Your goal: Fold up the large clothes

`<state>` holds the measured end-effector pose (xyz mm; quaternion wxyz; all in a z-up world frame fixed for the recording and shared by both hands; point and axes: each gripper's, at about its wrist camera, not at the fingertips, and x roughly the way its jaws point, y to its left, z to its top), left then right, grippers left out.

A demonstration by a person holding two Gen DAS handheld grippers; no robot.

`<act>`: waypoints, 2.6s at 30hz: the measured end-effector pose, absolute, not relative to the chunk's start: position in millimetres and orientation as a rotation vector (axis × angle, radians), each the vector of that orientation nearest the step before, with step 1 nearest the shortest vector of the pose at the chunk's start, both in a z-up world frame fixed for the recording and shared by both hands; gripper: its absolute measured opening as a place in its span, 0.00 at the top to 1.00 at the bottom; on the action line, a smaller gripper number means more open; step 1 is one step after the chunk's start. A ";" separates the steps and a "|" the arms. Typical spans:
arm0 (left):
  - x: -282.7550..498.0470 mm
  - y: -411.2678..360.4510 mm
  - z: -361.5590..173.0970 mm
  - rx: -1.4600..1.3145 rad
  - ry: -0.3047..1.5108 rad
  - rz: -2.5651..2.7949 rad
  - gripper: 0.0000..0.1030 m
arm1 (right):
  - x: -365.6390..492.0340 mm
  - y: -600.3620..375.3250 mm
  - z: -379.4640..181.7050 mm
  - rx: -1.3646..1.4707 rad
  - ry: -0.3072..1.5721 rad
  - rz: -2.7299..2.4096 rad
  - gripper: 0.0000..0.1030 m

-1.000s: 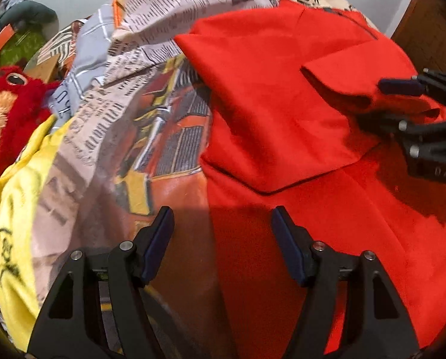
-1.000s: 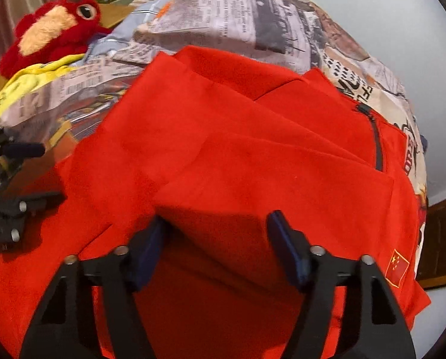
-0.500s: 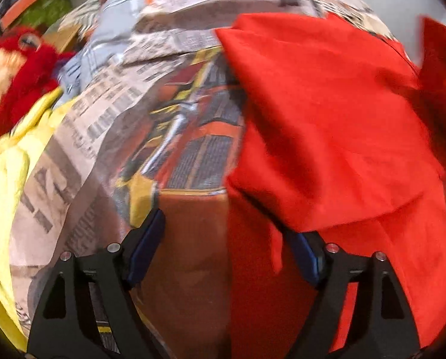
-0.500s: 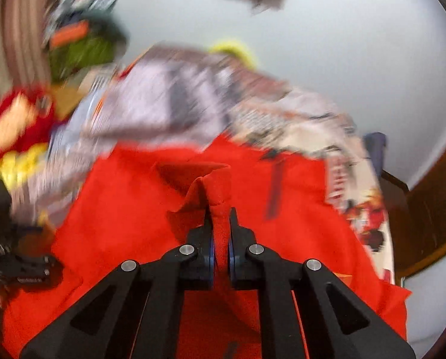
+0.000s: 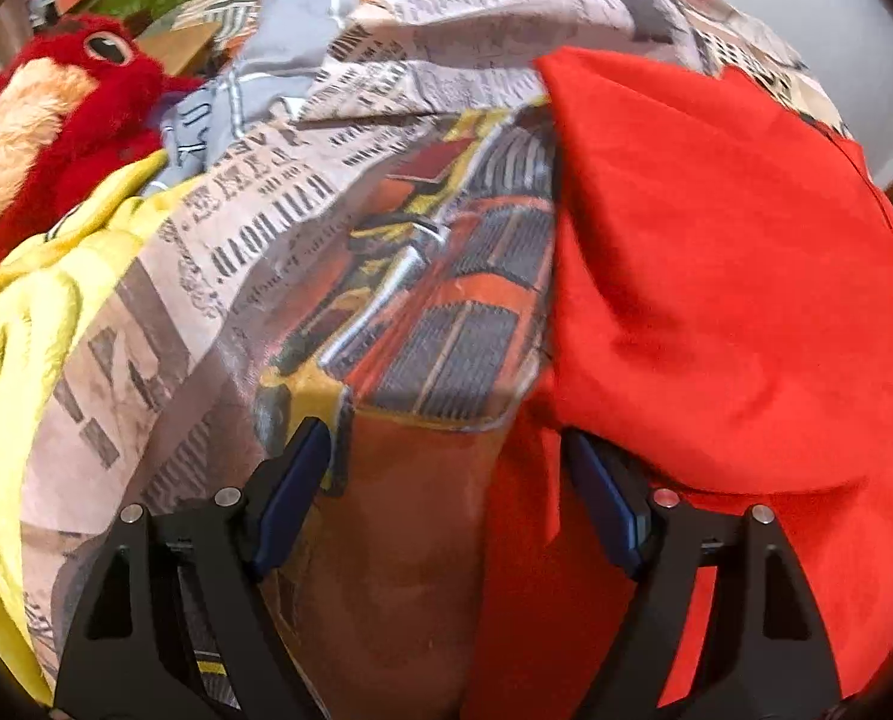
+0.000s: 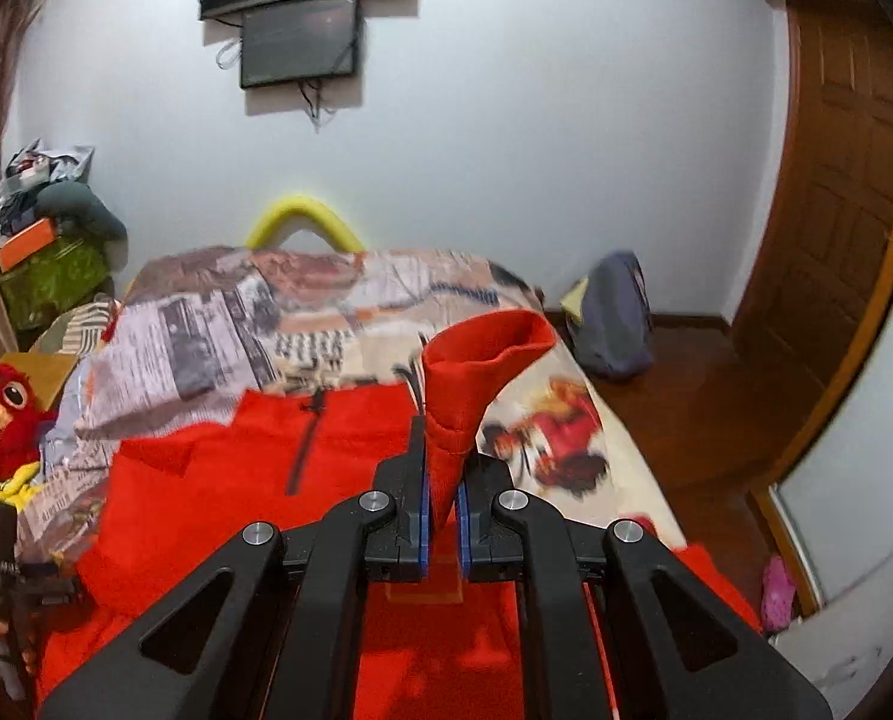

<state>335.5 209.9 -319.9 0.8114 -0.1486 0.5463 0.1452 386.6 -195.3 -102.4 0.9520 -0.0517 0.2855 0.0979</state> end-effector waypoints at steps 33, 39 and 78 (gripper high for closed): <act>312.8 212.7 -262.9 -0.238 1.139 0.345 0.21 | 343.6 -307.4 -205.3 -0.055 1.070 0.188 0.62; 314.6 177.2 -205.7 -0.160 1.034 0.285 0.21 | 333.0 -332.4 -156.7 -0.047 0.918 0.152 0.48; 412.2 -47.1 -263.9 -0.029 1.127 -0.155 0.17 | 437.7 -498.5 -279.8 0.572 1.032 -0.201 0.31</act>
